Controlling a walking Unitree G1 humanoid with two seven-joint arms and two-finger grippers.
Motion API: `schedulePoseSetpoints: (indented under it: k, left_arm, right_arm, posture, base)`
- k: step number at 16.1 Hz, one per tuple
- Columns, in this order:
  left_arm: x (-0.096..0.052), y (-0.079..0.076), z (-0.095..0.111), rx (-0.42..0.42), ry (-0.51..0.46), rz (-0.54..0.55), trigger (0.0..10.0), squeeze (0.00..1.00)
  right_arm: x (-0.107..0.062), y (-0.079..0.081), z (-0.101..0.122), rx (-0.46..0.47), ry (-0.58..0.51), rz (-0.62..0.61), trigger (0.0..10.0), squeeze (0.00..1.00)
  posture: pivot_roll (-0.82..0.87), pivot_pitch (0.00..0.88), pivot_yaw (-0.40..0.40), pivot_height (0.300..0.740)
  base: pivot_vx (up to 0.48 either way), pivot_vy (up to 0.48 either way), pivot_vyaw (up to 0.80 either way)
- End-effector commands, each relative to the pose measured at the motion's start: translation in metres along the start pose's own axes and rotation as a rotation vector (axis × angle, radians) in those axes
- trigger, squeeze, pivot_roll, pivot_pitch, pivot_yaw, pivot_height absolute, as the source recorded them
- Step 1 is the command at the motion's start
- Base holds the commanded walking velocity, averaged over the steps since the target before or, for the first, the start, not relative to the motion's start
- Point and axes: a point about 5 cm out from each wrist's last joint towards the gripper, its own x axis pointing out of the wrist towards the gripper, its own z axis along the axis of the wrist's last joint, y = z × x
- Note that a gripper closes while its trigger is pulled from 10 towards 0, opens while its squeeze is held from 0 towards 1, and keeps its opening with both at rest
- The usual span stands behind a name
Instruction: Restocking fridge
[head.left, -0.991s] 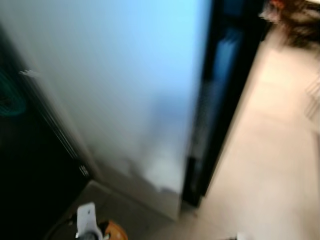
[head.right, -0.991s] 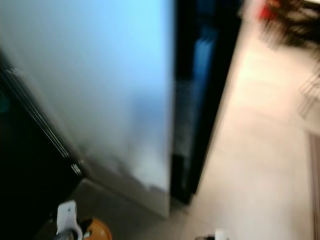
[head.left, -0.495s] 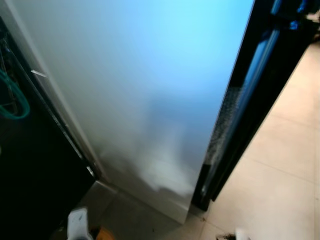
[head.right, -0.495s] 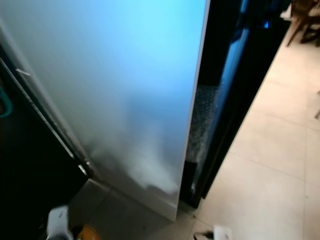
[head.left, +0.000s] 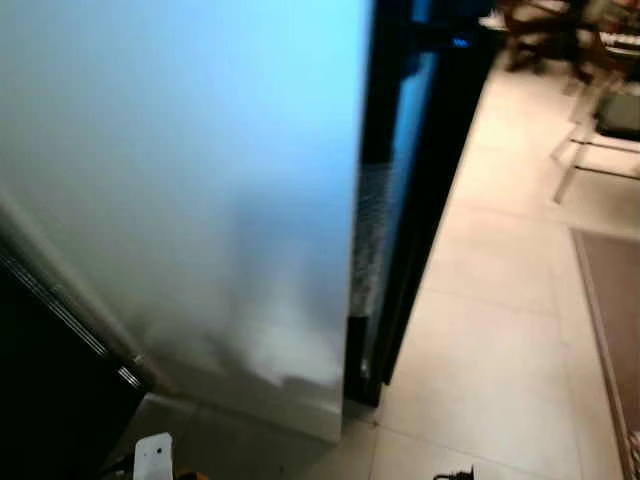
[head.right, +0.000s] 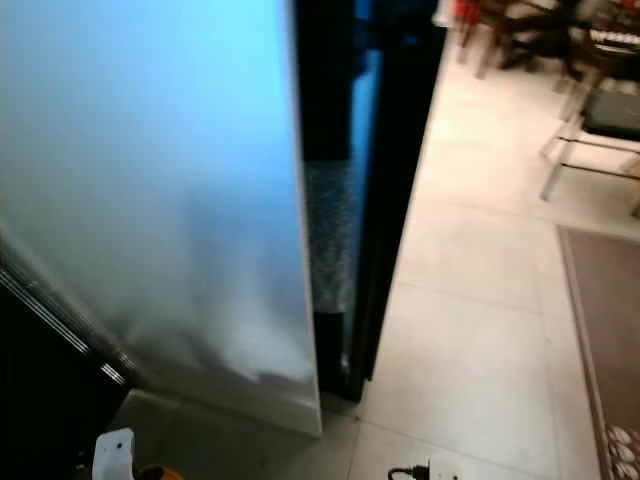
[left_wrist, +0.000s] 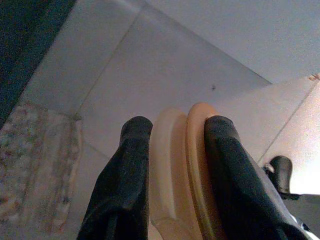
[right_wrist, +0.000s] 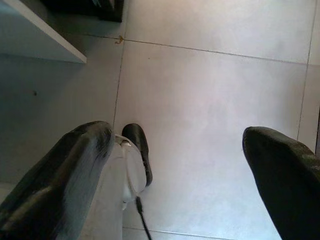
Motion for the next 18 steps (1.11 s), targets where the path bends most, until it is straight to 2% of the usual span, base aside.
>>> schedulePoseSetpoints:
  k: [1, 5, 11, 16, 18]
  left_arm:
    - [-0.001, 0.000, -0.005, 0.001, 0.019, 0.002, 10.0, 0.00]
    - [0.000, 0.000, -0.004, 0.015, 0.018, 0.006, 10.0, 0.00]
    - [0.000, -0.004, -0.004, 0.025, 0.021, 0.007, 10.0, 0.00]
    - [-0.003, 0.014, -0.006, 0.023, 0.015, 0.023, 10.0, 0.00]
    - [-0.003, 0.017, -0.006, 0.025, 0.015, 0.025, 10.0, 0.00]
  right_arm:
    - [0.000, 0.002, -0.001, 0.008, 0.004, 0.002, 10.0, 0.00]
    - [0.000, 0.002, 0.001, 0.004, -0.010, 0.001, 10.0, 0.00]
    - [0.000, 0.002, 0.000, 0.007, -0.016, 0.000, 10.0, 0.00]
    - [-0.001, 0.001, 0.001, 0.029, -0.042, -0.017, 10.0, 0.00]
    - [-0.001, 0.000, 0.002, 0.049, -0.059, -0.033, 10.0, 0.00]
  posture:
    - [0.02, 0.013, 0.040, 0.740]
    - [0.02, 0.010, 0.037, 0.740]
    - [0.02, 0.004, 0.035, 0.740]
    - [0.02, 0.000, 0.037, 0.740]
    - [0.02, 0.001, 0.036, 0.740]
  base:
    - [0.000, 0.000, -0.77]
    - [0.000, 0.000, -0.18]
    - [0.000, -0.252, 0.00]
    - [0.000, 0.000, 0.00]
    - [0.000, 0.000, 0.00]
